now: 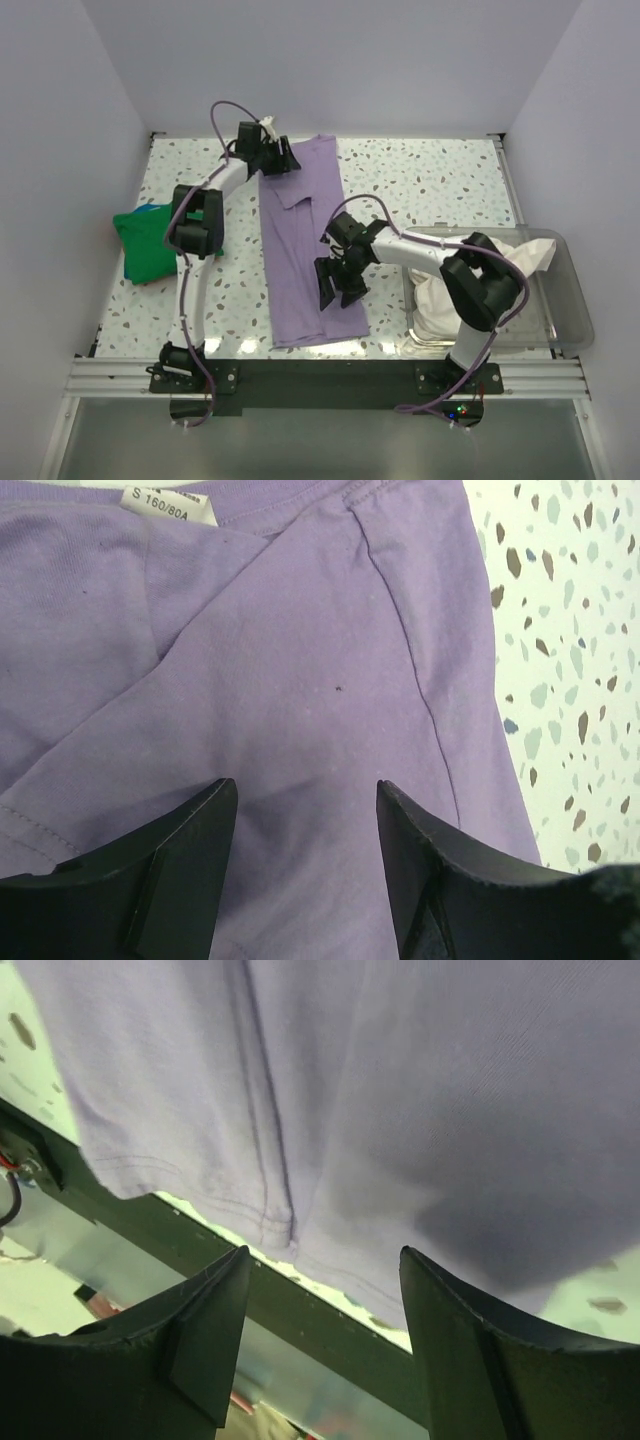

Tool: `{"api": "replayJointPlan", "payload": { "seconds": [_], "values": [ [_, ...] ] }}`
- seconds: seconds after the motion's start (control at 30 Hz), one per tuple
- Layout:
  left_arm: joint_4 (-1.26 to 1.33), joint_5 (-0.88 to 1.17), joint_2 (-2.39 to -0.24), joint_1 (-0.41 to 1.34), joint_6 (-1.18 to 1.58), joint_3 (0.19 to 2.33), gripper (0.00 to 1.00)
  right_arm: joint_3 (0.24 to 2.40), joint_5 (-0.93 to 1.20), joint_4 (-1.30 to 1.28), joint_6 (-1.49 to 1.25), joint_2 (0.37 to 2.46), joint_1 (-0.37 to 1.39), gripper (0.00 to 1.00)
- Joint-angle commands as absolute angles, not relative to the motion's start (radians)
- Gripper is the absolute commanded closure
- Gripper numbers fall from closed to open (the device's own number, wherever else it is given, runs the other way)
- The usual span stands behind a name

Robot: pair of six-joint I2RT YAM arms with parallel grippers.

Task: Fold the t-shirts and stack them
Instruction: Fold the tshirt

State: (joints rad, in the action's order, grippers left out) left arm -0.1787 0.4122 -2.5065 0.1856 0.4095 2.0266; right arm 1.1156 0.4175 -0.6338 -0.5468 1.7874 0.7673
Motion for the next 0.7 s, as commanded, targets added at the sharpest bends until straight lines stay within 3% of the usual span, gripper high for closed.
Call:
{"api": "replayJointPlan", "payload": {
  "seconds": [0.0, 0.23, 0.47, 0.67],
  "values": [
    [-0.23, 0.411, -2.401, 0.21, 0.42, 1.956, 0.37, 1.239, 0.303, -0.82, -0.427, 1.692, 0.767, 0.34],
    [-0.172, 0.252, -2.053, 0.215, 0.423, 1.595, 0.32, 1.246, 0.235, -0.919, -0.38, 1.635, 0.758, 0.34],
    [-0.32, 0.18, -1.803, 0.225, 0.304, 1.355, 0.32, 1.103, 0.193, -0.926, -0.469, 1.536, 0.758, 0.37],
    [-0.345, 0.143, -1.463, 0.307, 0.448, 0.956, 0.32, 0.934, 0.233, -0.89, -0.445, 1.419, 0.759, 0.4]
  ]
}}
